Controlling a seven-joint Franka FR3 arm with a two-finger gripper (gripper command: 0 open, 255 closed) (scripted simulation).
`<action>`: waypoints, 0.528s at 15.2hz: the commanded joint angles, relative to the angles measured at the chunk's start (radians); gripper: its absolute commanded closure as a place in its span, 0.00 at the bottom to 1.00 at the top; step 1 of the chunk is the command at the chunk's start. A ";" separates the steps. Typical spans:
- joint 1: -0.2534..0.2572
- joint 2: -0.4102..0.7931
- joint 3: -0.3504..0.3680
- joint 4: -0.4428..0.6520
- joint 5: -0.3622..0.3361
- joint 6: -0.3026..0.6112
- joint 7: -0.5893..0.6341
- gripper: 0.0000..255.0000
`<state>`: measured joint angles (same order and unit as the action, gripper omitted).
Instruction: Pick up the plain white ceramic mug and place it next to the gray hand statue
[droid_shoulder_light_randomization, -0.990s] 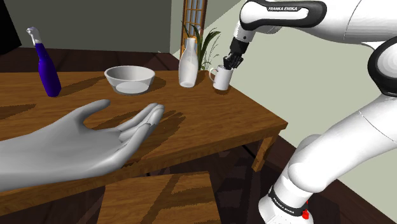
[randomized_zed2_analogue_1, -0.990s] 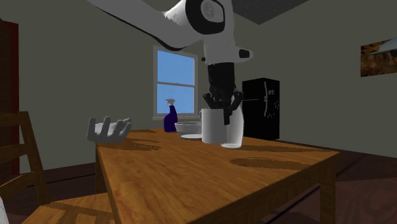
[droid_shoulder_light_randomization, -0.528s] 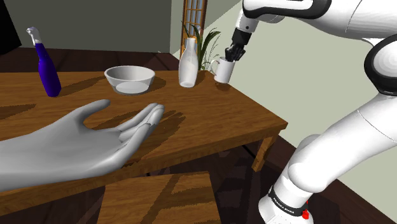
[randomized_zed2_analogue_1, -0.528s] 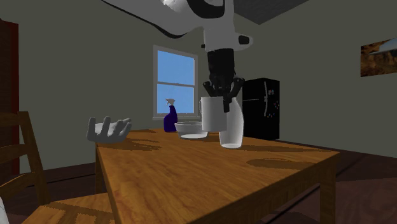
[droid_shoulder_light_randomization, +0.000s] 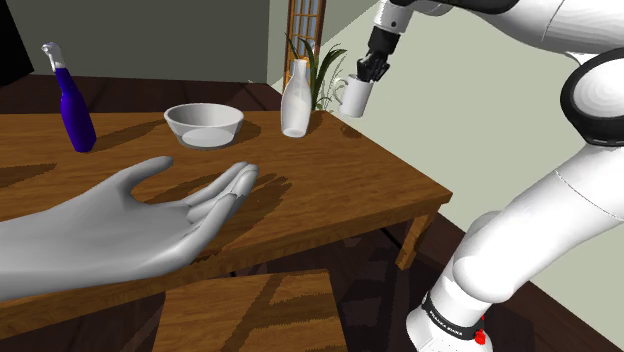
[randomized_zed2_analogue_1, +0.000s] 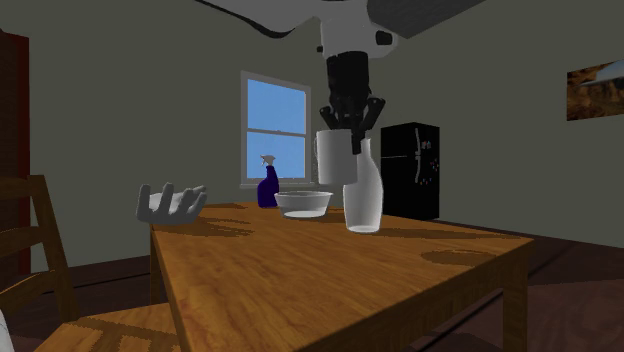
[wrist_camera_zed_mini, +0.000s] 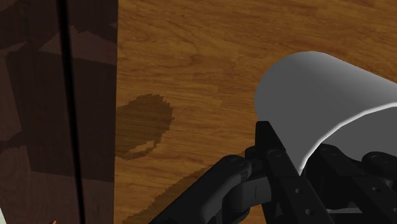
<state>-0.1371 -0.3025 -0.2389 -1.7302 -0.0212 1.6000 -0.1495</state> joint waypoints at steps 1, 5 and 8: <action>0.001 0.011 0.000 0.040 0.002 -0.030 -0.001 1.00; 0.002 0.039 -0.003 0.125 0.008 -0.088 -0.003 1.00; 0.003 0.063 -0.006 0.194 0.014 -0.133 -0.006 1.00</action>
<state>-0.1337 -0.2456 -0.2439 -1.5574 -0.0087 1.4824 -0.1541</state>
